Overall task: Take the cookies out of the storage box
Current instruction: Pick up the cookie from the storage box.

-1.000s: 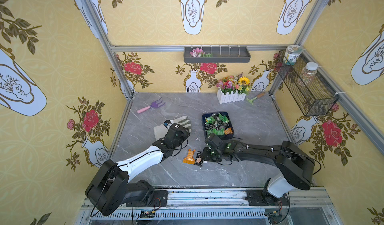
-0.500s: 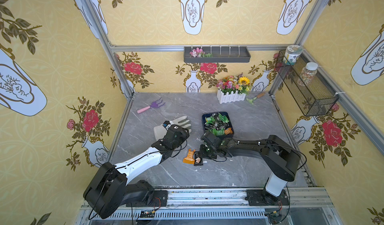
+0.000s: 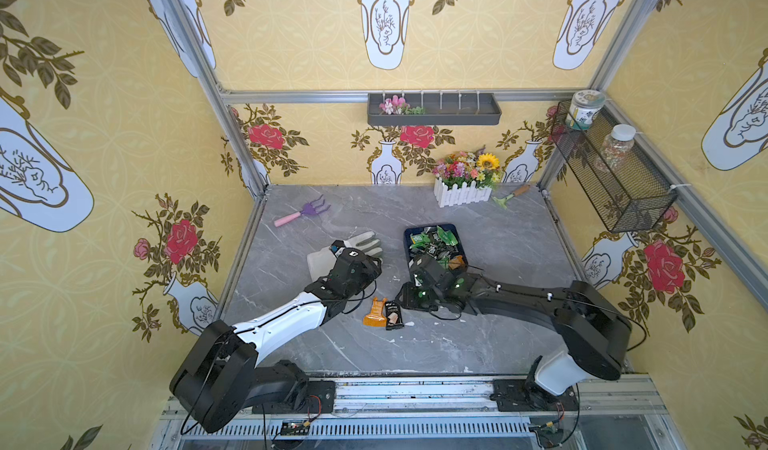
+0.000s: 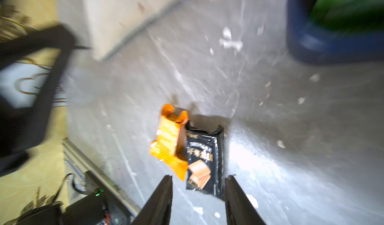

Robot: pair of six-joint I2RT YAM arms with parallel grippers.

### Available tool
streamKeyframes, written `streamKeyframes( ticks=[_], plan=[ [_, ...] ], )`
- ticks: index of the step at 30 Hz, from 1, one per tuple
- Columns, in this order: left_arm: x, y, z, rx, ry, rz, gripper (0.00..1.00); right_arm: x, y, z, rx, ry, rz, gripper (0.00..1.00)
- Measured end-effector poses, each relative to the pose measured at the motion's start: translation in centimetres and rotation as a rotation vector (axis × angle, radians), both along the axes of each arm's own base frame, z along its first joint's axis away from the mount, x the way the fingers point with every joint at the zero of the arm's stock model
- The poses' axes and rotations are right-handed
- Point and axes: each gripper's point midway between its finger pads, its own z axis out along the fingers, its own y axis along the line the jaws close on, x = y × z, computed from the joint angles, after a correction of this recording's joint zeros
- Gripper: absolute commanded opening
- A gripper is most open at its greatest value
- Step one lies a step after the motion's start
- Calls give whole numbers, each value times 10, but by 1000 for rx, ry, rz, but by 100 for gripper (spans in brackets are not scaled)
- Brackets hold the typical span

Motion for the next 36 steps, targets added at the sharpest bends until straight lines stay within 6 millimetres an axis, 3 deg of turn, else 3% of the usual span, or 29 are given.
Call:
streamKeyframes(
  ticks=[2, 6, 9, 15, 18, 25, 31, 36],
  plan=[
    [6, -10, 3, -11, -8, -31, 44, 19, -22, 21, -3, -63, -43, 45],
    [17, -35, 2, -32, -1, -104, 47, 57, -68, 37, -94, -114, -89, 45],
    [24, -52, 1, -56, 13, -149, 48, 82, -88, 51, -172, -165, -48, 48],
    [36, -71, -13, -68, 55, -176, 48, 114, -131, 39, -263, -119, -33, 50],
    [40, -77, -23, -74, 87, -174, 42, 125, -123, 28, -268, -93, 28, 55],
    [42, -85, -35, -62, 113, -180, 44, 159, -113, 16, -323, -87, 104, 65],
    [41, -87, -50, -40, 147, -183, 43, 161, -99, -2, -308, -23, 28, 63],
    [43, -90, -54, -36, 154, -185, 40, 164, -101, -14, -290, 26, -113, 62]
  ],
)
